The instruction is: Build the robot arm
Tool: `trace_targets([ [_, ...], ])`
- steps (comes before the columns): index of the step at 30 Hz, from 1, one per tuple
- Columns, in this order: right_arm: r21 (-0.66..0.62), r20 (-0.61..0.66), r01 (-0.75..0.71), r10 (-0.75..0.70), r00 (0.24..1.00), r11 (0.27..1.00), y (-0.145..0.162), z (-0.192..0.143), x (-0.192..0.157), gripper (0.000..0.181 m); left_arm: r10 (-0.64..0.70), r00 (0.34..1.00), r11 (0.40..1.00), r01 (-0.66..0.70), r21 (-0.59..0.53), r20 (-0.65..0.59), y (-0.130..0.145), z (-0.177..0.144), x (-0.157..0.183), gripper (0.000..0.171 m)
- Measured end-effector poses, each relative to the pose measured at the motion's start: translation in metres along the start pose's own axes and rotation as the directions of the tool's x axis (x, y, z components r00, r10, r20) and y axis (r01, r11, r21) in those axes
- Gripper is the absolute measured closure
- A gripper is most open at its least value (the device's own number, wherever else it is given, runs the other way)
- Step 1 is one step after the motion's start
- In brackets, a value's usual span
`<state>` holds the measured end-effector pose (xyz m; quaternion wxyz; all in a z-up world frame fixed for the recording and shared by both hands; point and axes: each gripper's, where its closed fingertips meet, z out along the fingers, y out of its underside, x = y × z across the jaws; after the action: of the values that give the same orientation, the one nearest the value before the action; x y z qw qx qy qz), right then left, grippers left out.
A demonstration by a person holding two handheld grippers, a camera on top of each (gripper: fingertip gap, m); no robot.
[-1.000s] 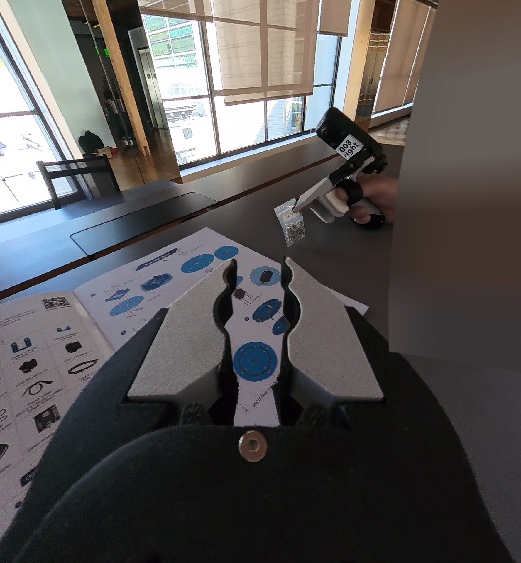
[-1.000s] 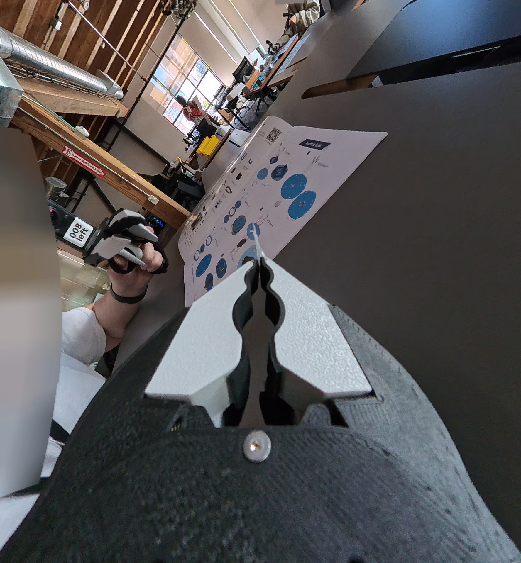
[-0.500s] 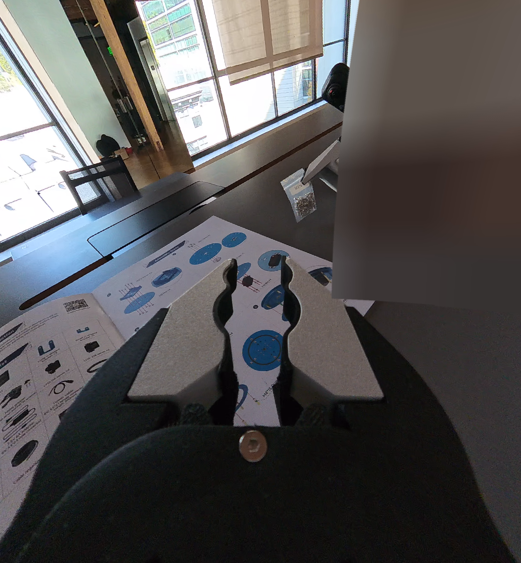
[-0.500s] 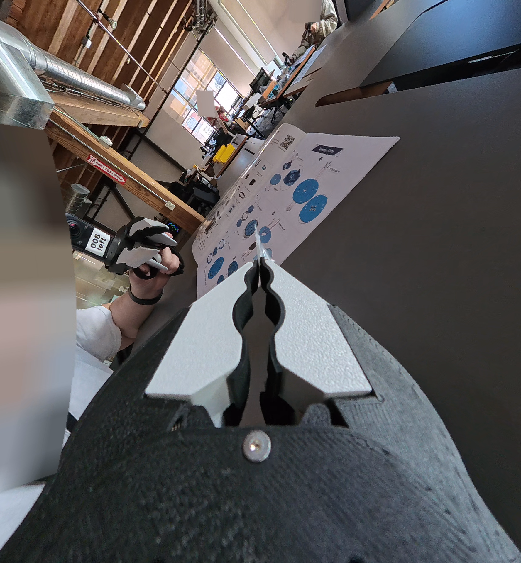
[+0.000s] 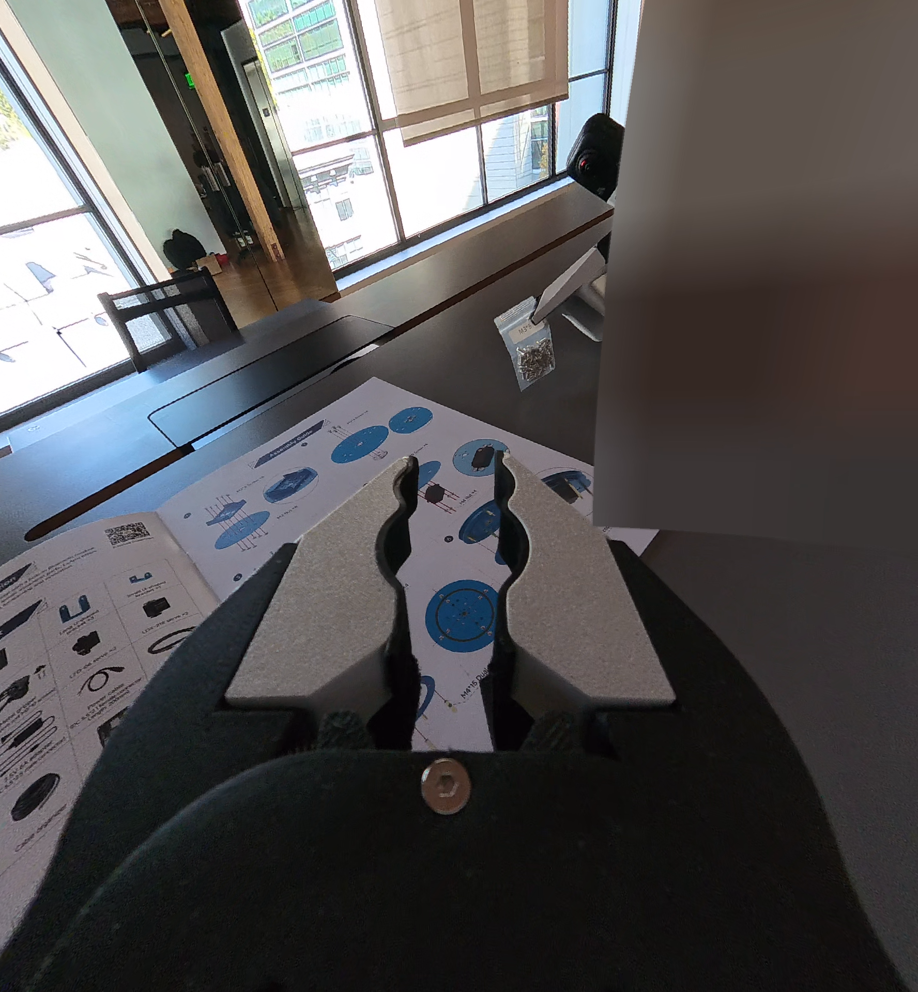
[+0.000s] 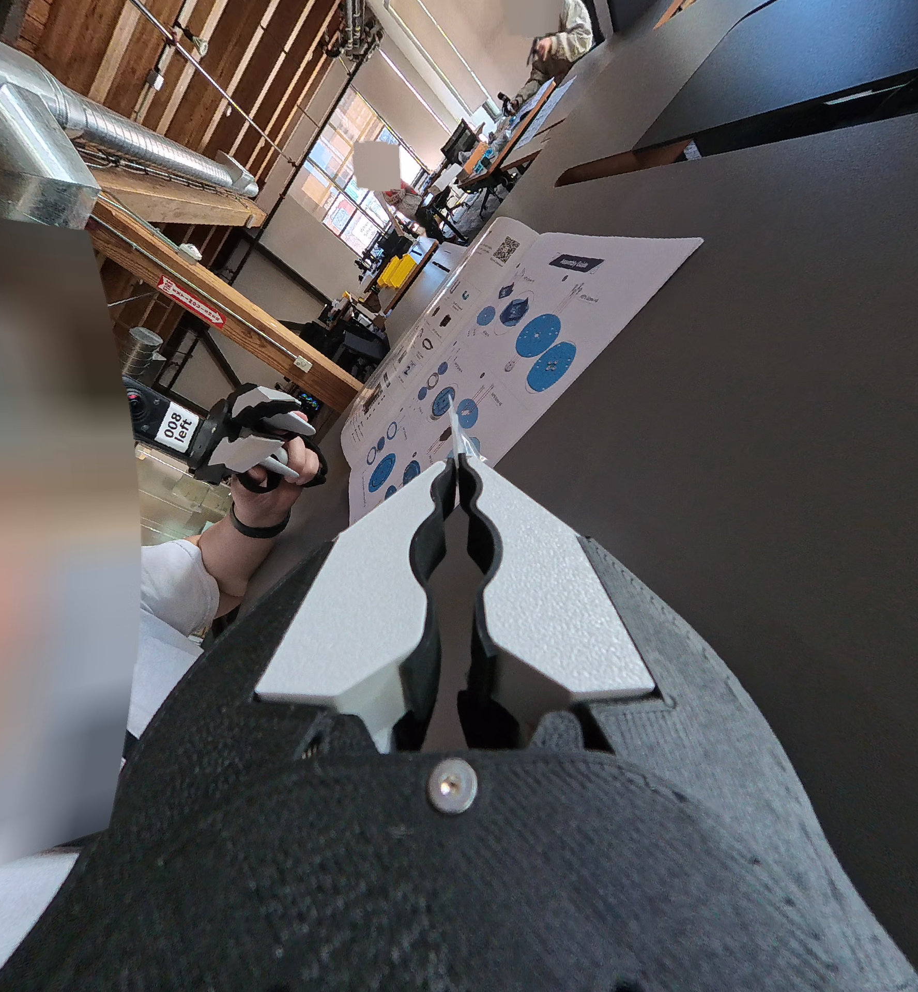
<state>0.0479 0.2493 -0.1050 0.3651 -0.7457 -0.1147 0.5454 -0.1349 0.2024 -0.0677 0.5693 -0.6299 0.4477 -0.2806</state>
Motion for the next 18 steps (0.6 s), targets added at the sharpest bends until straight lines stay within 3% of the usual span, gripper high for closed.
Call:
trace_targets([
  [18, 0.002, 0.004, -0.006, 0.006, 1.0, 1.0, -0.0003, -0.0003, 0.0001, 0.181, -0.002, 1.0, 1.0, 0.003, -0.005, 0.005, 0.0009, 0.0005, -0.002, 0.146],
])
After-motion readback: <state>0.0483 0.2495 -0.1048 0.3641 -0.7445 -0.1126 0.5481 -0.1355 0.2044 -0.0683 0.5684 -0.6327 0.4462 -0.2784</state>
